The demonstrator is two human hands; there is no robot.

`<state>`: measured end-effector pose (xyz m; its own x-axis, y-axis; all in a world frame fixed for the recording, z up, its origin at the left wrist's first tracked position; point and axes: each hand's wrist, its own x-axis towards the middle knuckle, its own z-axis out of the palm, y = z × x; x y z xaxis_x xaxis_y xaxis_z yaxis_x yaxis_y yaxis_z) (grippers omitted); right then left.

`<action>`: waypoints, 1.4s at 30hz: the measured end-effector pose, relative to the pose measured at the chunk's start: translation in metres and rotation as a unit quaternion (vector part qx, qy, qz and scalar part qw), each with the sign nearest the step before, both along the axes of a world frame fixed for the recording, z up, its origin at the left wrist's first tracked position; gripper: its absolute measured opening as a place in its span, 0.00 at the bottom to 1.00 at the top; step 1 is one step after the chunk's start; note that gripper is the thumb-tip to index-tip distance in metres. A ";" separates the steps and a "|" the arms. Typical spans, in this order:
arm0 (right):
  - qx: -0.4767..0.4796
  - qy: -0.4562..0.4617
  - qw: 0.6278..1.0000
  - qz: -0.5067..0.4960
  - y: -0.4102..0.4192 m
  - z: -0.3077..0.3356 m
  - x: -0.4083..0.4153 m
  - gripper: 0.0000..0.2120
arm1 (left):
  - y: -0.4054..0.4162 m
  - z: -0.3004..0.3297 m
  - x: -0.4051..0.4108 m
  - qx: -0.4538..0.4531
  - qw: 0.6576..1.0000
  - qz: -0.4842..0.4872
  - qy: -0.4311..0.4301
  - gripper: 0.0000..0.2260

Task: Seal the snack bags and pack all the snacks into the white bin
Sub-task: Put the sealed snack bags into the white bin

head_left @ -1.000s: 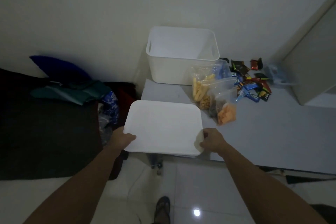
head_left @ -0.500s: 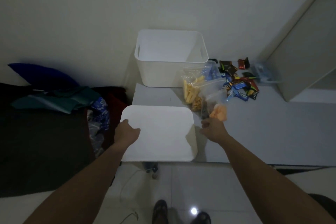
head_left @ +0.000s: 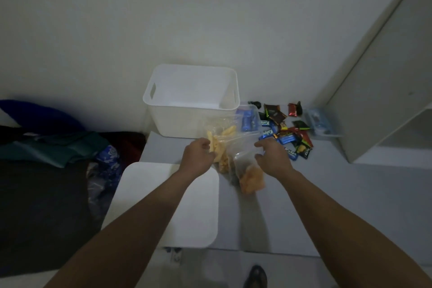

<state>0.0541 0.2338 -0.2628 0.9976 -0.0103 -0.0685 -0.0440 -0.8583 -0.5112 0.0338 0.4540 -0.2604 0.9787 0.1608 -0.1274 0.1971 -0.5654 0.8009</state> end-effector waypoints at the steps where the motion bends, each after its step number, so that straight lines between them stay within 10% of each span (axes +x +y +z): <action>1: -0.003 -0.003 1.000 0.012 -0.006 -0.002 0.005 0.19 | -0.011 0.002 0.006 0.004 1.000 0.001 -0.012 0.19; 12: 0.017 0.060 0.981 0.181 -0.052 -0.013 0.038 0.20 | -0.078 -0.003 0.033 0.041 0.997 0.060 -0.017 0.17; 42: 0.164 0.209 0.946 0.188 -0.074 -0.015 0.066 0.26 | -0.092 0.020 0.027 0.063 0.987 -0.038 0.140 0.05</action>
